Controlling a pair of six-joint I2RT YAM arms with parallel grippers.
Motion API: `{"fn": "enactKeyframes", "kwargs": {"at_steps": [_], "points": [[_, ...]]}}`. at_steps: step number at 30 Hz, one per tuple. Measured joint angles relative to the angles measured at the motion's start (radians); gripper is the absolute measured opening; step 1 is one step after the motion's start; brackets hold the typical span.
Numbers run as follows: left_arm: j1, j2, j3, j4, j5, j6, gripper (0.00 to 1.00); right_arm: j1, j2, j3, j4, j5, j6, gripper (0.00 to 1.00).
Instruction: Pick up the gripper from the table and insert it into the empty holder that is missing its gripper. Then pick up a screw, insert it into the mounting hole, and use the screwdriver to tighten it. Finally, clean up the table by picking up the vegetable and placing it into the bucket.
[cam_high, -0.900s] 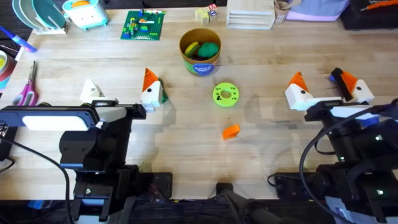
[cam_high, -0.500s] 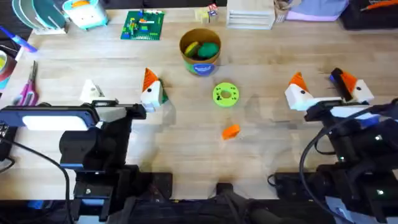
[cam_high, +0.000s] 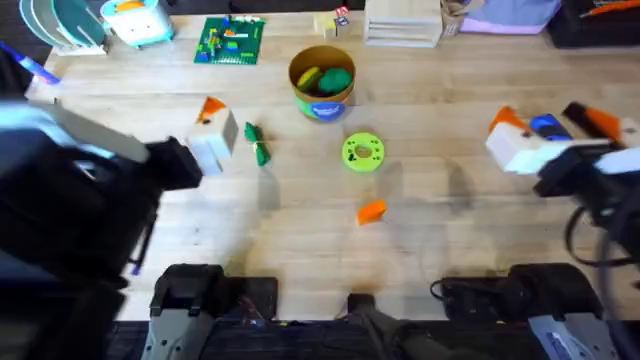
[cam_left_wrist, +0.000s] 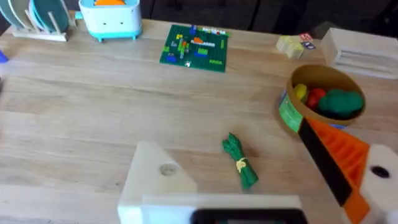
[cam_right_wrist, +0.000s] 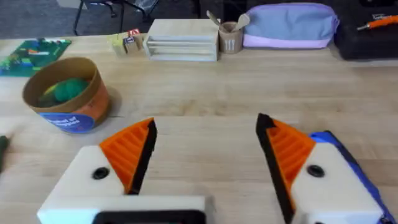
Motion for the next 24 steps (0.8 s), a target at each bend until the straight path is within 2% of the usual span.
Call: {"fn": "enactKeyframes", "kwargs": {"at_steps": [5, 9, 12, 18, 24], "points": [[0.0, 0.244, 0.286, -0.253, -0.002, -0.008, 0.992, 0.0, 0.179, 0.24, -0.169, -0.012, 0.019, 0.991], [0.0, 0.414, 0.424, -0.324, -0.002, -0.009, 0.993, 0.0, 0.308, 0.35, -0.223, -0.06, 0.027, 0.991], [0.0, 0.493, 0.46, -0.33, -0.002, -0.009, 0.993, 0.0, 0.35, 0.372, -0.217, -0.093, 0.031, 0.991], [0.0, 0.592, 0.462, -0.377, 0.013, -0.01, 0.993, 0.0, 0.354, 0.372, -0.22, -0.118, 0.034, 0.991], [0.0, 0.739, 0.457, -0.374, 0.067, -0.077, 0.993, 0.0, 0.354, 0.372, -0.22, -0.127, 0.035, 0.992]]}}
